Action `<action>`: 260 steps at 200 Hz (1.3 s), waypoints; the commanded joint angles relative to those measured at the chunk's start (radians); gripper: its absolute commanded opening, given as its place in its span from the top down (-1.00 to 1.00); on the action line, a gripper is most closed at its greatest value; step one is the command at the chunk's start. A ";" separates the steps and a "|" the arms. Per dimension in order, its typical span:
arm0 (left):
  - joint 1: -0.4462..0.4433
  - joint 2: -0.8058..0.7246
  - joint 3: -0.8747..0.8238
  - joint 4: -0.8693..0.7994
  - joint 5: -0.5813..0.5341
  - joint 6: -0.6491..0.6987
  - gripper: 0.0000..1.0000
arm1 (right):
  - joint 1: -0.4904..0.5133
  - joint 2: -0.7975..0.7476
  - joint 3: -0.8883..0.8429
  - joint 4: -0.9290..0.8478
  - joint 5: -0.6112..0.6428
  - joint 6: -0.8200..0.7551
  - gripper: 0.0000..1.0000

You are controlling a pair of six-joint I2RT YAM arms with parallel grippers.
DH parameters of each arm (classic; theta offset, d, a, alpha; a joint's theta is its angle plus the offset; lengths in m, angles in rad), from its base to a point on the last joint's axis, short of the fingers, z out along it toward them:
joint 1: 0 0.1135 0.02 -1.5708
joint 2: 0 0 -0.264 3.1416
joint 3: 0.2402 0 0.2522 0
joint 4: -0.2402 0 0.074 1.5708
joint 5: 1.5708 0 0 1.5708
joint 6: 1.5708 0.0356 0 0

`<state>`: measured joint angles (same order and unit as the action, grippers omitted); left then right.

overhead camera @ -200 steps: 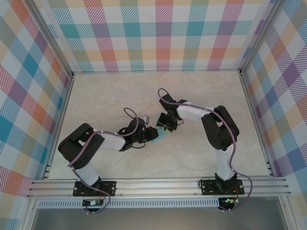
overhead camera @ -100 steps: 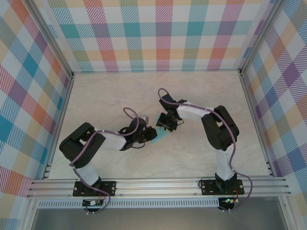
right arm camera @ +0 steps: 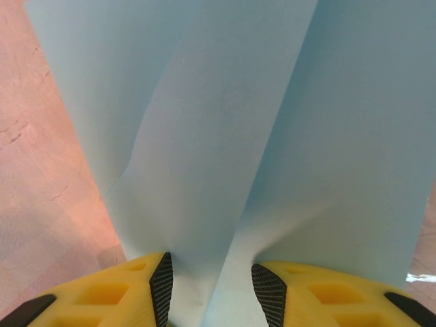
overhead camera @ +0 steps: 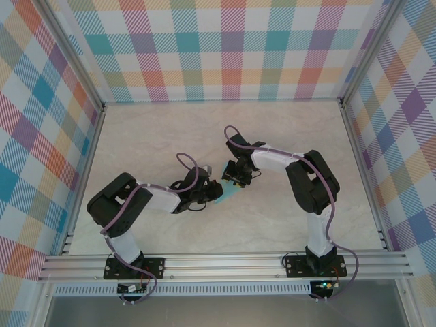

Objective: Fold a paper plane with a square sheet of paper (pick it up from the middle)
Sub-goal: Fourth fold the wing at the center of the table.

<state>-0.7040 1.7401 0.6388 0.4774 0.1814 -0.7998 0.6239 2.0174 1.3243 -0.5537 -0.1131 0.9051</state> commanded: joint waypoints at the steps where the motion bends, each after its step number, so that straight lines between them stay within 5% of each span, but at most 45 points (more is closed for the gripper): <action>1: 0.005 0.016 0.006 -0.013 0.011 -0.004 0.76 | -0.026 0.152 -0.088 -0.120 0.211 -0.005 0.13; 131: 0.005 -0.107 -0.031 0.010 -0.049 -0.026 0.65 | -0.014 0.193 -0.070 -0.141 0.244 -0.032 0.14; 260: -0.002 -0.059 -0.007 -0.039 0.072 -0.032 0.65 | -0.013 0.215 -0.047 -0.161 0.250 -0.018 0.15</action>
<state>-0.7044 1.6794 0.6243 0.4946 0.2279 -0.8230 0.6315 2.0518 1.3712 -0.6109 -0.0921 0.8982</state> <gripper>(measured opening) 0.175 0.426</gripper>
